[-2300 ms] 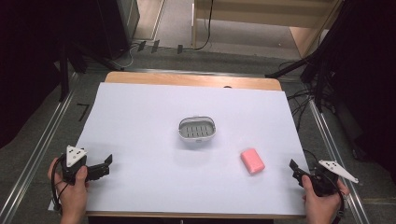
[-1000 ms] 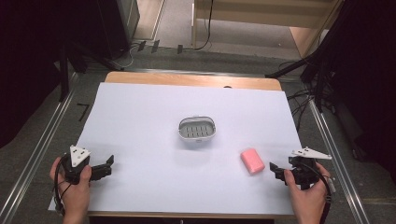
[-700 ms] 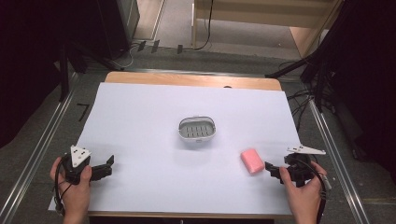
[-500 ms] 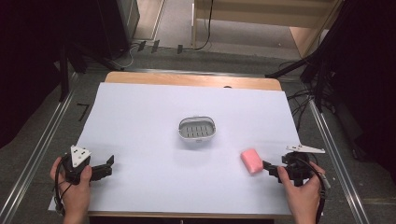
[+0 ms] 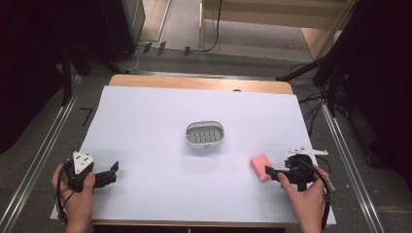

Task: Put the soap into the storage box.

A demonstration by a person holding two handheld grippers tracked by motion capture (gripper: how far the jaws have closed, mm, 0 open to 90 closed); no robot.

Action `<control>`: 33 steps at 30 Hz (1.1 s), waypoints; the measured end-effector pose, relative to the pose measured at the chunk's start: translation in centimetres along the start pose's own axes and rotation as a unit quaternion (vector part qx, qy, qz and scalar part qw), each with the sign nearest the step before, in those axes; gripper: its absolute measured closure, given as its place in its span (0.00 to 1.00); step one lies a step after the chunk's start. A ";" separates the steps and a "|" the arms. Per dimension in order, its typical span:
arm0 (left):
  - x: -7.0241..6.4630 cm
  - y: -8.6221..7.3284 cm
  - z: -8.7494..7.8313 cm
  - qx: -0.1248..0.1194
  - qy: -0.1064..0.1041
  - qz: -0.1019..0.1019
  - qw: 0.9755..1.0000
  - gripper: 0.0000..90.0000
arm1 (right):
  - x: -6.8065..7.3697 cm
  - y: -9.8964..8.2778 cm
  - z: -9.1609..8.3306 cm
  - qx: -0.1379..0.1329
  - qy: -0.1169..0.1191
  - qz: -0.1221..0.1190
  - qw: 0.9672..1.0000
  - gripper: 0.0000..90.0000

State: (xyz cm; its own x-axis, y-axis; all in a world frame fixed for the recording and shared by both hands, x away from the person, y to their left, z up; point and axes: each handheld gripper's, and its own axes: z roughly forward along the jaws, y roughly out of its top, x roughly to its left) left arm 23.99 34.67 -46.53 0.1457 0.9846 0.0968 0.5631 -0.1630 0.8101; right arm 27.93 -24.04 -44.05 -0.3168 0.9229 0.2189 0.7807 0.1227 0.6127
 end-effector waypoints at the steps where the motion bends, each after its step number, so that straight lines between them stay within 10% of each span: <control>1: 0.0 0.0 0.0 0.001 0.000 0.000 1.000 0.00 | 0.1 0.0 0.0 0.000 0.001 0.000 1.000 0.20; 33: 0.0 0.0 0.0 0.001 -0.001 -0.001 1.000 0.00 | 2.6 0.8 3.4 0.053 -0.024 -0.028 0.998 0.28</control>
State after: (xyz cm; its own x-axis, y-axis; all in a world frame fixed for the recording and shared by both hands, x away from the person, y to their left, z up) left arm 24.01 34.71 -46.53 0.1469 0.9847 0.0936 0.5643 -0.1612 0.8097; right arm 29.53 -20.34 -45.61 -0.3370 0.9296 0.1491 0.8161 0.2095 0.5386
